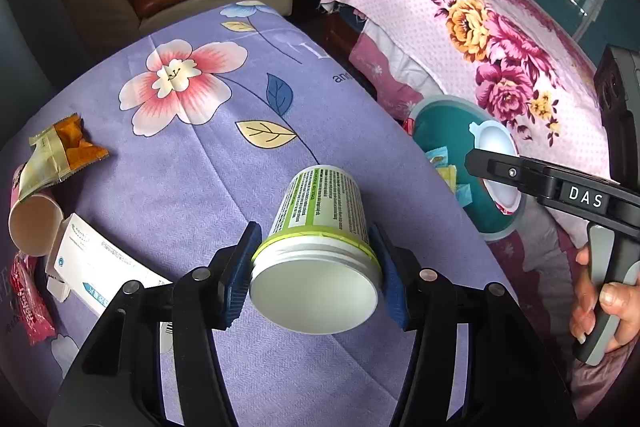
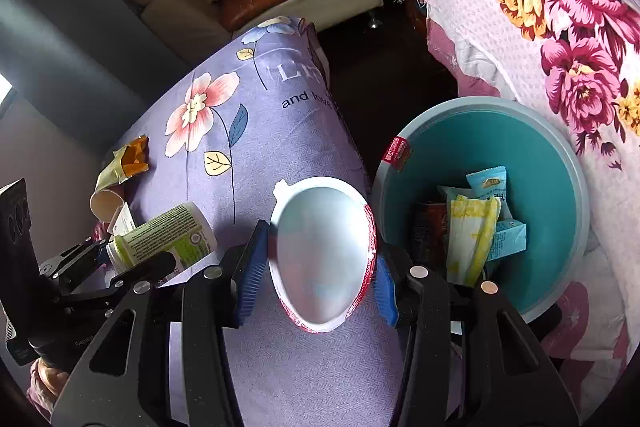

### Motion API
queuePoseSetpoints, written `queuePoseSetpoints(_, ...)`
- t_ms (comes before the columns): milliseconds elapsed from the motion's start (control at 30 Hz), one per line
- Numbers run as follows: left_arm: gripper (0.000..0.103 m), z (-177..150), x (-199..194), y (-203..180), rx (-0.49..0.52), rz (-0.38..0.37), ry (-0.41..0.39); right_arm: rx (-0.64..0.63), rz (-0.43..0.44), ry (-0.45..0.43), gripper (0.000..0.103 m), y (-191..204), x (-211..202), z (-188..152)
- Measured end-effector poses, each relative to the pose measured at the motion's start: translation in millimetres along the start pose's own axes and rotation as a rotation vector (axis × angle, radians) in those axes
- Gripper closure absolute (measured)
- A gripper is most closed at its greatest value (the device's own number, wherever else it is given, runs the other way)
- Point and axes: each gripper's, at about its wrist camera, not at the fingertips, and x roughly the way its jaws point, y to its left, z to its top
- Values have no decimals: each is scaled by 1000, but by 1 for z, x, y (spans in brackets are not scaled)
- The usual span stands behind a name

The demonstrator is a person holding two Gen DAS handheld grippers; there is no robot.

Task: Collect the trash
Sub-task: 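Drop the container into the bin from left tool while right tool holds oval cup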

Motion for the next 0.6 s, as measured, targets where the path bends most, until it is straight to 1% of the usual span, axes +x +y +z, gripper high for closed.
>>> queuePoseSetpoints(133, 47, 5, -3, -13, 22, -4, -4, 21, 0, -32, 58, -12, -11, 3)
queuePoseSetpoints(300, 47, 19, -1, -51, 90, -32, -17, 75, -32, -89, 58, -42, -37, 5)
queuePoseSetpoints(467, 47, 32, 17, -96, 154, -71, 1, 144, -78, -123, 58, -82, -59, 0)
queuePoseSetpoints(600, 47, 36, 37, -129, 207, -82, 26, 187, -101, -137, 58, -108, -68, -4)
